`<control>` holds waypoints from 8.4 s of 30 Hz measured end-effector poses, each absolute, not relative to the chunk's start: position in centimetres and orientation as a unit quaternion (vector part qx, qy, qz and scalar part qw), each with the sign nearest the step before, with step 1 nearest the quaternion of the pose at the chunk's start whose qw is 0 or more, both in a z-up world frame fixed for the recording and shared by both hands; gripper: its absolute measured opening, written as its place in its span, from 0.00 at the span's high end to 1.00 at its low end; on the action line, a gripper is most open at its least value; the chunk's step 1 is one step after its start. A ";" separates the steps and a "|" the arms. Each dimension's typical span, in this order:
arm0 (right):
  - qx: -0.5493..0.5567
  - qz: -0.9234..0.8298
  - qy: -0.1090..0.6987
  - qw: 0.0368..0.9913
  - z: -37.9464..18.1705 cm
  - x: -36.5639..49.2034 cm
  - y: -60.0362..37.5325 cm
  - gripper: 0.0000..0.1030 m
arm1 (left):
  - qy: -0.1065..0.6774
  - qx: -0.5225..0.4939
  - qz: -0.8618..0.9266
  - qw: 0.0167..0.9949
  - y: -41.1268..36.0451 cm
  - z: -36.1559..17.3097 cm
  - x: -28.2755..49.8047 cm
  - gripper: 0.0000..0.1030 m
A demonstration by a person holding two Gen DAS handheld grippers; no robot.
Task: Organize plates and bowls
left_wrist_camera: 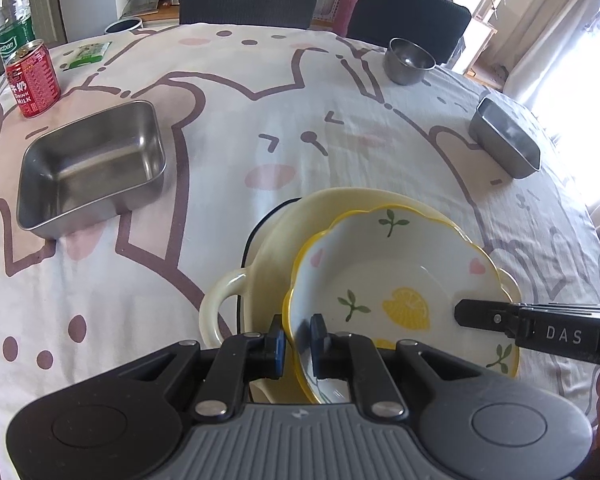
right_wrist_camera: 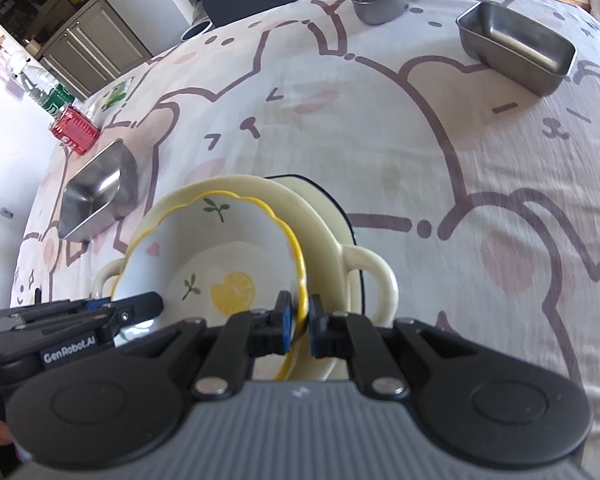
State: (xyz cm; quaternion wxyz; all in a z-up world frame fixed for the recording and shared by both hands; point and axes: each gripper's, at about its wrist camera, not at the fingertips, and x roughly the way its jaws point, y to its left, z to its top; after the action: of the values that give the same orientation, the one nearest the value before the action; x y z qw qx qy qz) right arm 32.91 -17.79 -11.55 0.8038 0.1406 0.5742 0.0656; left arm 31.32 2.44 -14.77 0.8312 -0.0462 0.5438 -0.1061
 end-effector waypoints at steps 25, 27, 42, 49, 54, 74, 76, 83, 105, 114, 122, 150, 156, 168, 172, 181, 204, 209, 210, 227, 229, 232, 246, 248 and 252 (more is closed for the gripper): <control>0.176 0.074 0.578 0.793 -11.8 33.2 -19.7 0.91 | 0.550 -0.030 -0.096 0.829 2.1 -15.0 31.5 0.90; 0.177 0.074 0.578 0.793 -11.7 33.1 -19.7 0.91 | 0.550 -0.028 -0.095 0.829 2.1 -15.0 31.5 0.90; 0.166 0.079 0.582 0.792 -11.8 32.9 -19.3 0.92 | 0.549 -0.028 -0.092 0.830 2.5 -14.3 31.1 0.90; 0.161 0.081 0.581 0.794 -11.7 32.8 -19.3 0.92 | 0.548 -0.025 -0.090 0.831 2.5 -14.0 30.9 0.90; 0.164 0.083 0.578 0.795 -11.6 32.7 -19.5 0.92 | 0.548 -0.022 -0.089 0.832 2.6 -13.7 30.6 0.89; 0.162 0.096 0.551 0.813 -9.7 31.1 -20.1 0.89 | 0.526 -0.026 -0.090 0.845 2.7 -11.8 29.1 0.54; 0.155 0.100 0.541 0.820 -9.2 30.8 -20.0 0.85 | 0.518 -0.038 -0.098 0.849 2.8 -11.4 28.9 0.41; 0.100 0.094 0.473 0.870 -6.8 29.8 -19.0 0.33 | 0.459 -0.053 -0.065 0.885 4.6 -9.4 28.2 0.06; 0.072 0.167 0.422 0.888 -9.5 41.3 -7.3 0.00 | 0.393 -0.114 0.122 0.904 17.5 -12.0 34.5 0.00; 0.150 0.201 0.475 0.843 -13.5 46.7 -3.5 0.29 | 0.413 -0.163 0.121 0.888 19.8 -13.8 36.5 0.50; 0.176 0.225 0.486 0.826 -16.1 48.6 -0.8 0.58 | 0.432 -0.165 0.120 0.879 20.2 -15.6 38.1 0.76; 0.141 0.197 0.396 0.886 -7.6 42.1 -9.1 0.94 | 0.344 -0.137 0.015 0.929 9.3 -6.8 33.6 0.97; 0.153 0.137 0.383 0.901 -5.4 38.0 -15.9 0.95 | 0.339 -0.133 -0.052 0.930 2.4 -5.5 32.1 0.96; 0.152 0.009 0.408 0.900 -5.1 31.7 -28.0 0.96 | 0.406 -0.096 -0.149 0.897 -10.2 -8.3 30.7 0.95; 0.144 -0.028 0.441 0.886 -6.6 31.1 -30.5 0.96 | 0.439 -0.071 -0.169 0.879 -13.5 -10.2 30.9 0.95; 0.135 -0.074 0.510 0.846 -11.1 31.1 -34.5 0.96 | 0.492 0.021 -0.215 0.843 -18.9 -13.7 30.4 0.91; 0.099 -0.071 0.585 0.802 -15.4 32.0 -36.6 0.95 | 0.523 0.058 -0.247 0.814 -20.8 -15.9 30.8 0.88; 0.098 -0.067 0.593 0.797 -16.0 32.0 -36.7 0.95 | 0.526 0.065 -0.253 0.809 -20.9 -16.0 30.6 0.88; 0.098 -0.066 0.593 0.797 -16.0 31.9 -36.7 0.95 | 0.526 0.065 -0.254 0.809 -20.9 -16.1 30.6 0.88; 0.092 -0.056 0.596 0.796 -15.8 31.2 -36.9 0.87 | 0.529 0.058 -0.265 0.804 -20.7 -16.0 30.5 0.63; 0.091 -0.052 0.595 0.797 -15.6 31.0 -37.0 0.81 | 0.528 0.059 -0.270 0.803 -20.8 -15.9 30.4 0.59; 0.079 -0.045 0.593 0.800 -15.2 30.5 -36.9 0.67 | 0.525 0.056 -0.273 0.804 -20.6 -15.6 30.3 0.49; 0.094 -0.024 0.466 0.879 -7.6 27.6 -38.3 0.14 | 0.447 0.027 -0.294 0.845 -18.5 -10.7 30.6 0.00; 0.112 -0.037 0.437 0.892 -6.8 27.6 -38.9 0.05 | 0.430 0.026 -0.289 0.855 -18.1 -9.7 31.3 0.00; 0.112 -0.076 0.377 0.916 -6.3 28.6 -40.0 0.00 | 0.390 0.050 -0.282 0.875 -17.9 -7.7 33.5 0.00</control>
State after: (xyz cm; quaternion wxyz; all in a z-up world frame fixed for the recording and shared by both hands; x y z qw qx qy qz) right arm 28.64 -39.99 -6.31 0.9161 0.1121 0.3775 -0.0758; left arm 33.46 -17.93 -7.65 0.8754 0.0499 0.3898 -0.2816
